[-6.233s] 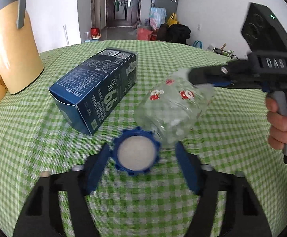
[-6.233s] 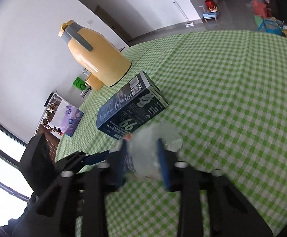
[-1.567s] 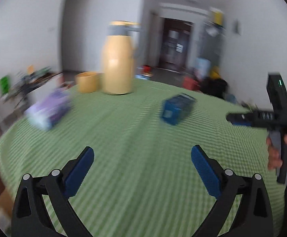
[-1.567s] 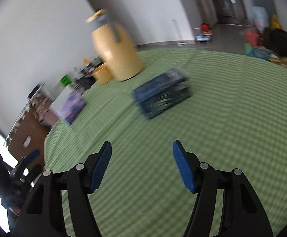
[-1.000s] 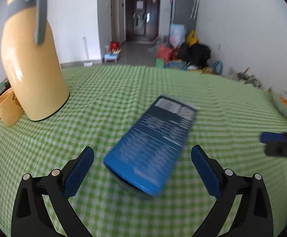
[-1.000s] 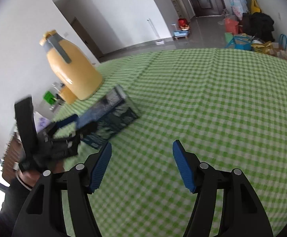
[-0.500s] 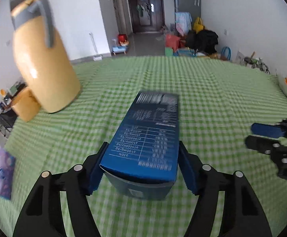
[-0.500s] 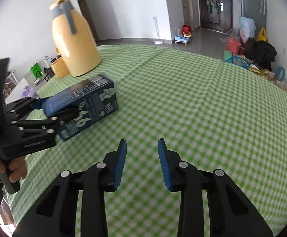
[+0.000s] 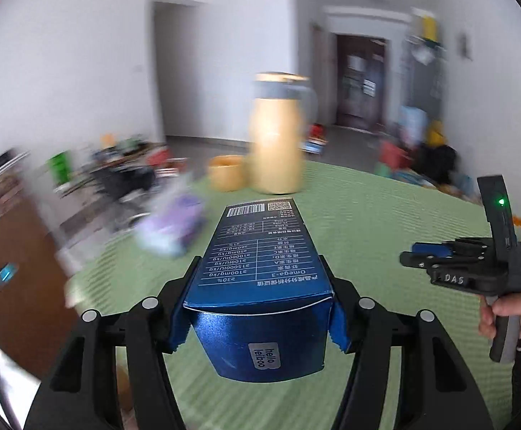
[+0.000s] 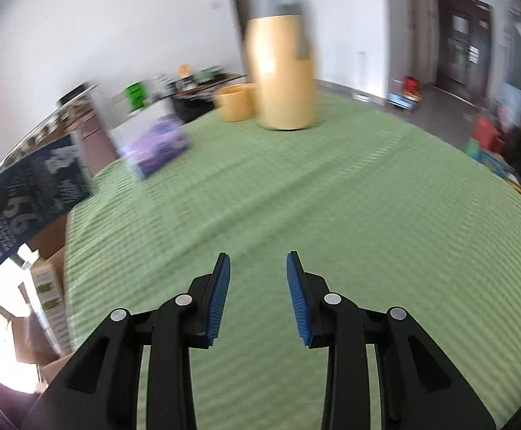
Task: Collect trash
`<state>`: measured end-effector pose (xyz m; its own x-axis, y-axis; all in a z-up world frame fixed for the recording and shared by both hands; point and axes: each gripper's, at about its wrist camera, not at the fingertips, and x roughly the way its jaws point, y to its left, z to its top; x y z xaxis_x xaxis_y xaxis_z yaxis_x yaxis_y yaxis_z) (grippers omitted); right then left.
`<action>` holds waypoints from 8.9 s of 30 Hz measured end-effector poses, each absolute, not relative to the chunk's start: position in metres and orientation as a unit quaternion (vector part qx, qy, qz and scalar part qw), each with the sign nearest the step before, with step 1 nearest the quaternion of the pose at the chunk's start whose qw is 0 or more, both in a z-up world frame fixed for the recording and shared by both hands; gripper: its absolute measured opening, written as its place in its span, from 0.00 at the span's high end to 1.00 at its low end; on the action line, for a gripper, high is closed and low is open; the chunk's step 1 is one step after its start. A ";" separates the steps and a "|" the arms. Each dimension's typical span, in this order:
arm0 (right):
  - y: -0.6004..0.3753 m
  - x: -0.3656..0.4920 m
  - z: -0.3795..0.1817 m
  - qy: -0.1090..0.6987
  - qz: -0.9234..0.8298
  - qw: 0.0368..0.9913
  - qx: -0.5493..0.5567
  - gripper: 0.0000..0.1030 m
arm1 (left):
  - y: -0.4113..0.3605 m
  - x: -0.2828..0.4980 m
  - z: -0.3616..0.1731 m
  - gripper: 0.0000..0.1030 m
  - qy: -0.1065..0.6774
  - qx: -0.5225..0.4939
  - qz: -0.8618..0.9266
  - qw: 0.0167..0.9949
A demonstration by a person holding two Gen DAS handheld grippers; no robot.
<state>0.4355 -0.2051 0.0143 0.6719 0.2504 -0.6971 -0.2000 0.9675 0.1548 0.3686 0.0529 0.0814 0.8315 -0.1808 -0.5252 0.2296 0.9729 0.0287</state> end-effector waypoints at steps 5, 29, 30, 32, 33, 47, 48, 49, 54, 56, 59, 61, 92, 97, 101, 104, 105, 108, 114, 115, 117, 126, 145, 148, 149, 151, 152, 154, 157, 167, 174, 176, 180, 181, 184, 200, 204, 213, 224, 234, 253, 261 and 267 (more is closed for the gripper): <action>-0.105 0.436 0.012 0.394 0.203 0.897 0.002 0.68 | 0.164 0.303 0.076 0.44 0.274 -0.012 0.000 0.962; 0.160 0.421 -0.066 0.473 0.364 0.797 -0.086 0.68 | 0.328 0.226 -0.016 0.44 0.372 -0.141 0.094 0.913; 0.155 0.424 -0.062 0.470 0.359 0.803 -0.076 0.68 | 0.321 0.232 -0.015 0.44 0.370 -0.149 0.076 0.914; 0.143 0.431 -0.054 0.462 0.348 0.814 -0.054 0.68 | 0.309 0.247 -0.018 0.44 0.375 -0.153 0.049 0.913; 0.136 0.435 -0.048 0.456 0.340 0.821 -0.046 0.68 | 0.302 0.259 -0.022 0.44 0.382 -0.151 0.039 0.911; 0.115 0.443 -0.042 0.462 0.332 0.821 -0.054 0.63 | 0.253 0.386 -0.109 0.38 0.519 -0.144 0.027 0.842; 0.117 0.444 -0.044 0.464 0.334 0.818 -0.057 0.57 | 0.254 0.386 -0.111 0.34 0.510 -0.154 0.028 0.846; 0.119 0.444 -0.046 0.465 0.338 0.816 -0.058 0.55 | 0.256 0.383 -0.111 0.31 0.499 -0.158 0.030 0.851; 0.129 0.446 -0.052 0.472 0.356 0.805 -0.047 0.52 | 0.265 0.352 -0.100 0.21 0.435 -0.168 0.036 0.884; 0.134 0.446 -0.054 0.474 0.361 0.802 -0.047 0.52 | 0.270 0.338 -0.094 0.21 0.427 -0.171 0.038 0.887; 0.143 0.445 -0.055 0.476 0.371 0.796 -0.049 0.52 | 0.282 0.313 -0.084 0.21 0.412 -0.174 0.055 0.893; 0.147 0.442 -0.054 0.475 0.376 0.794 -0.051 0.52 | 0.291 0.302 -0.075 0.21 0.408 -0.175 0.062 0.894; 0.069 0.273 0.028 0.151 0.348 0.918 -0.112 0.17 | 0.261 0.138 0.043 0.07 0.174 -0.088 0.203 0.960; -0.010 0.265 0.056 0.113 0.258 0.958 -0.059 0.15 | 0.213 0.156 0.064 0.07 0.127 -0.074 0.161 0.976; -0.079 0.259 0.069 0.099 0.171 0.980 -0.032 0.13 | 0.158 0.181 0.076 0.07 0.114 -0.055 0.097 0.987; -0.131 0.255 0.073 0.099 0.102 0.990 -0.019 0.13 | 0.114 0.202 0.080 0.07 0.111 -0.047 0.050 0.992; -0.148 0.253 0.073 0.101 0.081 0.992 -0.014 0.13 | 0.101 0.209 0.081 0.07 0.109 -0.044 0.036 0.992; -0.197 0.248 0.072 0.106 0.021 0.994 0.006 0.13 | 0.056 0.227 0.084 0.07 0.106 -0.040 -0.011 0.993; -0.269 0.234 0.056 0.133 -0.091 0.987 -0.010 0.13 | -0.023 0.255 0.073 0.07 0.114 -0.015 -0.075 0.991; -0.282 0.232 0.052 0.140 -0.106 0.984 -0.005 0.13 | -0.032 0.257 0.071 0.07 0.116 -0.012 -0.081 0.990; -0.297 0.228 0.049 0.147 -0.117 0.982 0.009 0.13 | -0.052 0.264 0.065 0.07 0.124 -0.005 -0.090 0.988; -0.321 0.217 0.042 0.161 -0.134 0.978 0.015 0.13 | -0.087 0.268 0.052 0.07 0.137 0.000 -0.111 0.984; -0.290 0.170 0.050 0.171 -0.081 0.982 0.000 0.13 | -0.061 0.176 0.067 0.07 0.139 0.006 -0.065 0.988; -0.276 0.157 0.048 0.176 -0.068 0.982 -0.008 0.13 | -0.052 0.154 0.064 0.07 0.140 0.006 -0.054 0.989; -0.273 0.153 0.047 0.175 -0.065 0.982 -0.010 0.13 | -0.047 0.146 0.062 0.07 0.139 0.003 -0.048 0.989; -0.265 0.142 0.045 0.174 -0.055 0.983 -0.009 0.13 | -0.039 0.132 0.059 0.07 0.138 -0.005 -0.035 0.990; -0.262 0.137 0.043 0.174 -0.051 0.983 -0.008 0.13 | -0.032 0.124 0.055 0.07 0.142 -0.012 -0.028 0.989; -0.254 0.128 0.040 0.174 -0.040 0.984 -0.009 0.13 | -0.024 0.112 0.051 0.07 0.149 -0.016 -0.025 0.988; -0.242 0.112 0.035 0.170 -0.033 0.985 -0.015 0.13 | -0.012 0.089 0.038 0.07 0.154 -0.004 -0.013 0.988; -0.215 0.068 0.018 0.147 -0.015 0.989 0.017 0.13 | 0.021 0.046 0.010 0.07 0.169 -0.013 -0.020 0.985; -0.180 0.043 0.005 0.154 -0.004 0.987 -0.036 0.13 | 0.039 0.019 0.009 0.07 0.156 -0.016 -0.004 0.988; -0.173 0.036 0.001 0.156 -0.005 0.987 -0.047 0.13 | 0.043 0.014 0.012 0.07 0.150 -0.014 -0.002 0.989; -0.170 0.028 -0.003 0.157 -0.005 0.987 -0.043 0.13 | 0.048 0.007 0.012 0.07 0.143 -0.019 -0.001 0.990; -0.170 0.027 -0.003 0.156 -0.008 0.987 -0.042 0.13 | 0.049 0.006 0.011 0.07 0.144 -0.020 -0.001 0.989; -0.170 0.025 -0.001 0.155 -0.010 0.987 -0.040 0.13 | 0.051 0.006 0.008 0.07 0.152 -0.018 -0.008 0.988; -0.167 0.025 0.001 0.148 -0.009 0.988 -0.043 0.13 | 0.054 0.004 0.014 0.07 0.146 -0.020 -0.007 0.989; -0.165 0.026 0.001 0.150 -0.008 0.988 -0.044 0.13 | 0.054 0.004 0.014 0.07 0.143 -0.019 -0.006 0.989; -0.166 0.027 0.002 0.148 -0.007 0.988 -0.042 0.13 | 0.053 0.002 0.014 0.07 0.141 -0.016 -0.007 0.990; -0.168 0.026 0.002 0.149 -0.006 0.988 -0.040 0.13 | 0.051 0.002 0.013 0.07 0.138 -0.012 -0.003 0.990; -0.168 0.025 0.003 0.146 -0.005 0.988 -0.040 0.13 | 0.051 0.002 0.013 0.07 0.136 -0.012 -0.002 0.991; -0.170 0.026 0.003 0.155 -0.002 0.987 -0.041 0.13 | 0.043 -0.005 0.015 0.07 0.132 -0.004 -0.008 0.991; -0.171 0.026 0.002 0.154 -0.005 0.987 -0.041 0.13 | 0.037 -0.013 0.019 0.07 0.120 0.004 -0.009 0.993; -0.173 0.026 0.001 0.157 -0.008 0.987 -0.039 0.13 | 0.034 -0.014 0.017 0.07 0.117 0.008 -0.007 0.993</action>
